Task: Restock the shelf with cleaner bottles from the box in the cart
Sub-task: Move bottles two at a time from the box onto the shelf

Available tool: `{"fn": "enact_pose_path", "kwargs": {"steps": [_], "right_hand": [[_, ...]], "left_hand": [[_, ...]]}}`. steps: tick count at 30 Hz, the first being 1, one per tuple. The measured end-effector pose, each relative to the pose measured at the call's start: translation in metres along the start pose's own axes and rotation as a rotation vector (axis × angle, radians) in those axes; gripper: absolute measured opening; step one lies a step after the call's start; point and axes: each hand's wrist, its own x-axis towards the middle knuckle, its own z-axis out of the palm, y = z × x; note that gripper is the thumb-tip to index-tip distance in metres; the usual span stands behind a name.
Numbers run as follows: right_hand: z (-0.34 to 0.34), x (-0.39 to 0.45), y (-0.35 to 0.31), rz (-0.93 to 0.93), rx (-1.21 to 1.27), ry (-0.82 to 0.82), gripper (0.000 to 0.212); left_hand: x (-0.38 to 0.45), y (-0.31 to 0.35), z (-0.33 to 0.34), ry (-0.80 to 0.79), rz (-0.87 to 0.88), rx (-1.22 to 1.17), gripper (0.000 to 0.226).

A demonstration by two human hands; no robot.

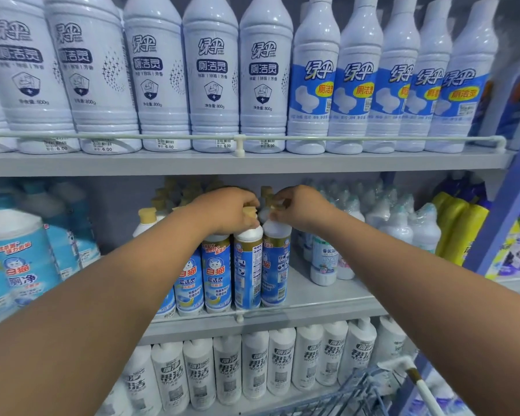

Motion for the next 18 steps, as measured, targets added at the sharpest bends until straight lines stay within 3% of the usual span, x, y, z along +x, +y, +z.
{"fn": "enact_pose_path", "kwargs": {"steps": [8, 13, 18], "right_hand": [[0.004, 0.0006, 0.0007, 0.075, -0.04, -0.005, 0.033], [0.0032, 0.0021, -0.0024, 0.084, -0.089, -0.079, 0.04], [-0.0029, 0.001, -0.0039, 0.12, 0.015, -0.116, 0.05]], "left_hand": [[0.0051, -0.0034, -0.0025, -0.035, -0.027, -0.011, 0.04], [0.0054, -0.0001, 0.0027, 0.009, -0.053, -0.001, 0.041], [0.0079, 0.0038, 0.0023, -0.041, -0.026, 0.082, 0.029]]}}
